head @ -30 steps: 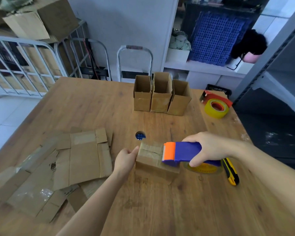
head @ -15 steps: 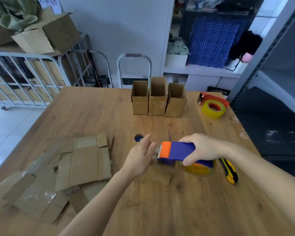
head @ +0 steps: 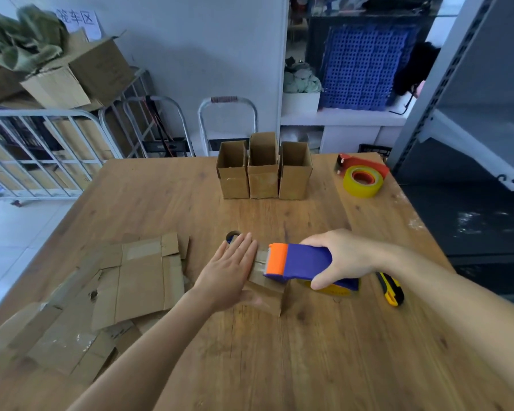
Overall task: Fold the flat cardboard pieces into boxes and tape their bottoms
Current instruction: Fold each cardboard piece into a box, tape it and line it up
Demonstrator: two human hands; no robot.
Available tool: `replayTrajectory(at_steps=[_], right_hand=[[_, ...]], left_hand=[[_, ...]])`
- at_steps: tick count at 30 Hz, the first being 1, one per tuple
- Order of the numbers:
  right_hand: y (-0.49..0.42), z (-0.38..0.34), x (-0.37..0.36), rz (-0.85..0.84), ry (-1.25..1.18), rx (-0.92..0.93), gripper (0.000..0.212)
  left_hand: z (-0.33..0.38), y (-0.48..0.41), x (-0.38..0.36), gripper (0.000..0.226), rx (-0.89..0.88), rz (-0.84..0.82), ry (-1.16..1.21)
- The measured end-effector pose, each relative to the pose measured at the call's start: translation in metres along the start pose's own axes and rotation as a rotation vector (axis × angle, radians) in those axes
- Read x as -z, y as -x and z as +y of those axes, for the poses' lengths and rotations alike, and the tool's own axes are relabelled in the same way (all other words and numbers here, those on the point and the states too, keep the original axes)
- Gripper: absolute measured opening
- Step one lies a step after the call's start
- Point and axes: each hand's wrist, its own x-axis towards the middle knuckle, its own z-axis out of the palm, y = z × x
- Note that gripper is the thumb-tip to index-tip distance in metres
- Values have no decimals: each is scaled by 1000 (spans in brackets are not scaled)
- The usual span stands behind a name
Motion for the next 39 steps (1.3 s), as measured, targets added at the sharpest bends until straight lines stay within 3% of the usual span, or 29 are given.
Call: replayTrajectory(at_steps=[4, 9, 17, 22, 27, 33, 39], right_hand=[[27, 20, 3, -15, -23, -34, 48], [43, 35, -7, 5, -82, -68, 55], [67, 56, -13, 14, -173, -108, 49], [57, 57, -22, 45, -87, -111, 45], [54, 56, -28, 58, -79, -138, 47], [47, 49, -29, 39, -38, -177, 46], [29, 35, -33, 8, -1, -222, 46]], left_hand=[[-2, 0, -2, 120, 1, 9, -31], [-2, -2, -1, 132, -20, -2, 2], [-1, -3, -2, 111, -7, 22, 79], [19, -9, 15, 93, 154, 72, 261], [56, -36, 27, 110, 381, 14, 180], [70, -32, 11, 87, 394, 14, 173], [71, -32, 10, 83, 391, 34, 195]])
